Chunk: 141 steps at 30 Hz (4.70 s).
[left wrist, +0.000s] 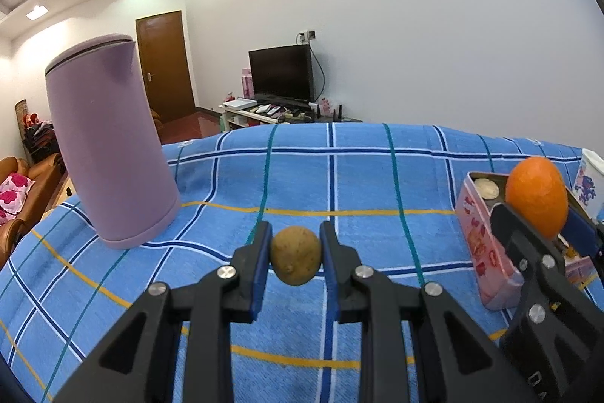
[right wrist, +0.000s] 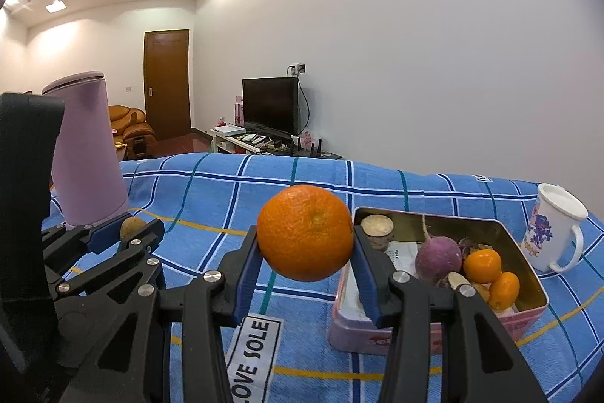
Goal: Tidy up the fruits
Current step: 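Lift and carry the orange and small brown fruit over the pink tin, then lower both held items into the tin and open both grippers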
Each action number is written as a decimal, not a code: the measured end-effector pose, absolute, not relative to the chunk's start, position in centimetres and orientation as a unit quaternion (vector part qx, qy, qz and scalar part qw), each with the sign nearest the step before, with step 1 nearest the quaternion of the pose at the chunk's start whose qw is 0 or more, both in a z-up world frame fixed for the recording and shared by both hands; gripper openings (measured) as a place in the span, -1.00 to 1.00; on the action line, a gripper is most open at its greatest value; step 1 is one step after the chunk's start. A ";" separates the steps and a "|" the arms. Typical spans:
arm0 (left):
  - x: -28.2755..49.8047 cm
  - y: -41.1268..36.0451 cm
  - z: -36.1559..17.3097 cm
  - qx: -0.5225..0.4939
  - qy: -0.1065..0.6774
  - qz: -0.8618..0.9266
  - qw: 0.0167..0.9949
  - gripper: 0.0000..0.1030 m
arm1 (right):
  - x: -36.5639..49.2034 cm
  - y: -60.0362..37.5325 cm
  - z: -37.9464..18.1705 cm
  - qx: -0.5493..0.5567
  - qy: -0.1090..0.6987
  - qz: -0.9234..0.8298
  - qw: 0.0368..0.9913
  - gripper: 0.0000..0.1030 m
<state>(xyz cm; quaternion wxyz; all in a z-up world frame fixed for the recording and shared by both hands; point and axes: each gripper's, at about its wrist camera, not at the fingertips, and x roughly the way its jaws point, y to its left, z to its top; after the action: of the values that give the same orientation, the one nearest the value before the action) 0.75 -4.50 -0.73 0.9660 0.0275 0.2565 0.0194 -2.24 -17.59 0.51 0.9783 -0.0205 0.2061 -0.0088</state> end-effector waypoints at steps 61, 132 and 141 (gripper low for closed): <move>-1.3 -16.1 -0.5 0.054 0.265 -0.069 0.960 -0.47 | -6.1 -29.7 1.0 -0.026 0.204 -0.097 0.974 -0.07; 8.1 -24.1 -3.0 0.026 0.375 -0.142 0.916 -0.47 | 3.3 -36.2 -2.1 -0.051 0.352 -0.010 0.935 -0.05; 8.2 -24.5 -2.9 0.028 0.374 -0.142 0.916 -0.42 | 1.6 -36.8 -1.5 -0.030 0.322 -0.003 0.946 0.16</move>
<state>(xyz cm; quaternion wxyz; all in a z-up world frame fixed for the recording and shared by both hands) 8.16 -24.46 -2.93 0.9161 0.0281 0.3740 -0.1416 1.58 -36.80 -1.50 0.9462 -0.0299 0.3221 -0.0035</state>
